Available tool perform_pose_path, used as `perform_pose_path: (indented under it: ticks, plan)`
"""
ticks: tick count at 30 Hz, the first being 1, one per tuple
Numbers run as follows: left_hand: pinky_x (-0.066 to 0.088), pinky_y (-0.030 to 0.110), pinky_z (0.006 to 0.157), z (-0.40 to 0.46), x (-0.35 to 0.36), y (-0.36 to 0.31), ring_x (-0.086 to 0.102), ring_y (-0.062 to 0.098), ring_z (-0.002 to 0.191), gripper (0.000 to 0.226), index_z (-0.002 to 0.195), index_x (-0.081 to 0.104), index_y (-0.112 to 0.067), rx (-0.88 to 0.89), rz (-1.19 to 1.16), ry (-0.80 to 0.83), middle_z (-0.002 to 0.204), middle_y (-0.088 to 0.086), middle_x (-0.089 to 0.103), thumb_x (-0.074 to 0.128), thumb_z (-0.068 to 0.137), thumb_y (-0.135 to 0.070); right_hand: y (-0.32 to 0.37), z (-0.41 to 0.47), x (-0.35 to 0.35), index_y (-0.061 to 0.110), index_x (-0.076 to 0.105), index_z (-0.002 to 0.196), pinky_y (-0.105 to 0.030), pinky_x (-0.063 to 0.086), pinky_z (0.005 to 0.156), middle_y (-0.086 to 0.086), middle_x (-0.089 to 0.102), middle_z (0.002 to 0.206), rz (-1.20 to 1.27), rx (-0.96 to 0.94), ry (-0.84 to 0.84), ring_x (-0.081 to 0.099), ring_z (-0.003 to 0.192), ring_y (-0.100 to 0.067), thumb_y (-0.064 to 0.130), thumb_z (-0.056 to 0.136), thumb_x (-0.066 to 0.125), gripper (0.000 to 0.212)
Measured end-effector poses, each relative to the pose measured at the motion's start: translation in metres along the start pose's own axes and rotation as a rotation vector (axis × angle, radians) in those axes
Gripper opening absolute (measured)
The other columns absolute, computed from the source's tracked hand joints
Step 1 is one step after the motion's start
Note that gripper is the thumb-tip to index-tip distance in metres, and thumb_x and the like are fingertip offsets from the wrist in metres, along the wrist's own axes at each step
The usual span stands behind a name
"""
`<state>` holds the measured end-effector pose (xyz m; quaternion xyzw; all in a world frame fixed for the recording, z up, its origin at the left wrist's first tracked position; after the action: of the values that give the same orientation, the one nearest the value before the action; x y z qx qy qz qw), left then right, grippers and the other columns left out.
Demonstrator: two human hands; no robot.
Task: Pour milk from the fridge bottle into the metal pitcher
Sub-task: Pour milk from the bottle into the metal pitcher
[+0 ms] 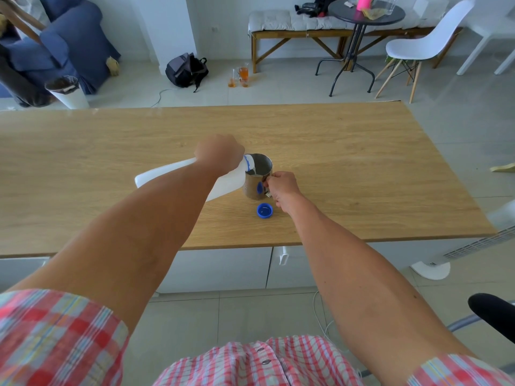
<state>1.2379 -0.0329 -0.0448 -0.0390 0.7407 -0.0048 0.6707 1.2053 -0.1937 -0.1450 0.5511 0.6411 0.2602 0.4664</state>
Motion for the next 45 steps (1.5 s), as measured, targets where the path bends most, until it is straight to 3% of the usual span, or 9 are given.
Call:
perform_pose_path:
  ticks: [7,17,33,45]
  plan:
    - [0.044,0.038,0.069,0.001,0.0,0.0,0.055,0.026,0.068,0.028,0.089,0.062,-0.01,-0.001,0.006,0.006,0.079,0.008,0.057,0.039,0.099,-0.024,0.001,-0.001,-0.001,0.009,0.067,0.09,-0.026,0.03,0.046,-0.002,0.051,0.066,-0.005,-0.009,0.006,0.038,0.053,-0.013,0.009,0.1,0.05,0.02]
    - [0.046,0.039,0.075,0.003,0.001,-0.002,0.059,0.033,0.085,0.025,0.094,0.061,-0.011,-0.009,0.001,0.02,0.082,0.009,0.055,0.04,0.099,-0.023,0.001,0.0,-0.001,0.009,0.067,0.088,-0.026,0.029,0.045,0.0,0.051,0.064,0.0,-0.01,0.003,0.038,0.052,-0.012,0.008,0.1,0.05,0.021]
    - [0.045,0.038,0.072,0.004,0.001,-0.002,0.06,0.031,0.083,0.025,0.091,0.061,-0.012,0.0,0.017,0.016,0.08,0.008,0.055,0.04,0.098,-0.023,-0.003,0.006,0.001,0.013,0.063,0.088,-0.027,0.028,0.046,-0.003,0.048,0.066,-0.025,-0.008,0.007,0.035,0.052,-0.014,0.005,0.094,0.046,0.02]
    - [0.043,0.037,0.068,0.004,0.0,-0.002,0.058,0.028,0.077,0.027,0.077,0.053,-0.013,0.003,0.03,0.018,0.081,0.009,0.058,0.04,0.099,-0.021,-0.004,0.01,0.002,0.013,0.064,0.088,-0.028,0.029,0.047,-0.005,0.05,0.07,-0.017,-0.007,0.009,0.035,0.053,-0.014,0.005,0.095,0.047,0.02]
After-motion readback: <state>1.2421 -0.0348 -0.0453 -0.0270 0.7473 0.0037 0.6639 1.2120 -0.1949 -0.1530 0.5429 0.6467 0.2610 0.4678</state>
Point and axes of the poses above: each hand's wrist, its own z-axis towards the middle knuckle, its own x-axis out of the palm, y = z × x, the point moved 3 cm from there along z, towards the middle knuckle
